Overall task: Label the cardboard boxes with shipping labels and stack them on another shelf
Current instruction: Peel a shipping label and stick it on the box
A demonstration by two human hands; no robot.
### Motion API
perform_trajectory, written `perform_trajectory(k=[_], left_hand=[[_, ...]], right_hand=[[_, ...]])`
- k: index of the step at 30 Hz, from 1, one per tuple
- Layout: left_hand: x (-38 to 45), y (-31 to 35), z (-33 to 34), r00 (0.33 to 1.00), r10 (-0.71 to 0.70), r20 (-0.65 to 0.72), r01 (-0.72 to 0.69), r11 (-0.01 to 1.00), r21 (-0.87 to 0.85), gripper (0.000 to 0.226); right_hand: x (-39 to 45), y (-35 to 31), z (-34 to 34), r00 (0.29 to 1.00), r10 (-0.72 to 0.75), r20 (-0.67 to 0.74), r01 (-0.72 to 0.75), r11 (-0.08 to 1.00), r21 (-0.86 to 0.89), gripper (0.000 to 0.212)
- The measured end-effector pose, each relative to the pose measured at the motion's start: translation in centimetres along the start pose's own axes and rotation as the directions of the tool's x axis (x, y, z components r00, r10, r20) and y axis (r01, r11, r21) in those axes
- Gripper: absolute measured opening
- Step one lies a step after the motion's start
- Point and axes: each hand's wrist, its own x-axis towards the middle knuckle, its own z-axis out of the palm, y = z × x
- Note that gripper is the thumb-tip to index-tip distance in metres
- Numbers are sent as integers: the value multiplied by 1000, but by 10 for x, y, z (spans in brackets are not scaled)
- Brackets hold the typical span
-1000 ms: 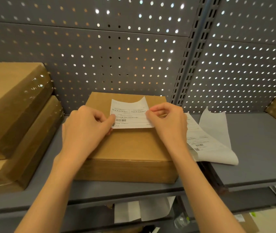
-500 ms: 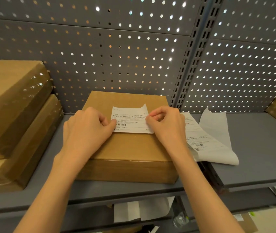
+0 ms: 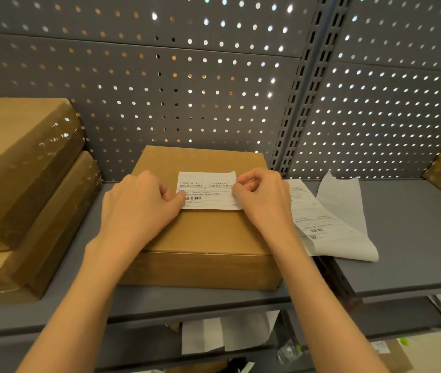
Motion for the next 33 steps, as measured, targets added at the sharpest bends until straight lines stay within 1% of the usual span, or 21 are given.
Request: perform_trajectory(k=[9, 13, 15, 17, 19, 20, 21, 23, 24, 26, 28, 30, 33], left_hand=[[1, 3, -2, 1000, -4, 19, 3, 997, 73, 47], [1, 2, -4, 999, -20, 26, 16, 992, 129, 49], [1, -2, -6, 999, -30, 31, 26, 991, 133, 51], [2, -5, -8, 1000, -13, -13, 15, 995, 102, 50], [3, -4, -6, 994, 62, -87, -56, 996, 68, 42], [4, -2, -4, 986, 126, -105, -122, 991, 52, 36], [6, 0, -1, 975, 199, -100, -196, 980, 32, 31], [8, 4, 8, 941, 336, -31, -337, 941, -21, 35], [9, 5, 12, 927, 375, 13, -374, 926, -56, 38], [11, 4, 20, 913, 392, 115, -383, 919, -93, 42], [13, 2, 24, 901, 380, 207, -370, 925, -87, 47], [15, 1, 26, 893, 371, 255, -368, 928, -59, 49], [15, 1, 26, 888, 356, 291, -359, 932, -44, 50]], right_hand=[[0, -1, 1, 1000, -21, -2, 21, 999, -40, 7], [1, 1, 1, 999, -45, 9, 46, 994, -97, 10], [2, 2, 0, 998, -65, -16, 64, 994, -86, 11], [0, 0, -1, 991, -106, -87, 105, 994, -11, 16], [-3, -7, -3, 974, -188, -124, 193, 981, 29, 23], [-4, -10, -2, 964, -247, -97, 250, 968, 15, 26], [-5, -14, -1, 951, -307, -31, 306, 952, -15, 29], [-6, -19, 4, 912, -372, 173, 391, 915, -95, 36], [-6, -21, 8, 885, -378, 271, 423, 896, -135, 40], [-6, -21, 12, 842, -359, 402, 457, 872, -177, 45], [-7, -20, 14, 817, -330, 474, 462, 865, -194, 47], [-8, -19, 14, 805, -303, 510, 464, 857, -225, 49], [-8, -17, 17, 798, -260, 544, 456, 851, -262, 53]])
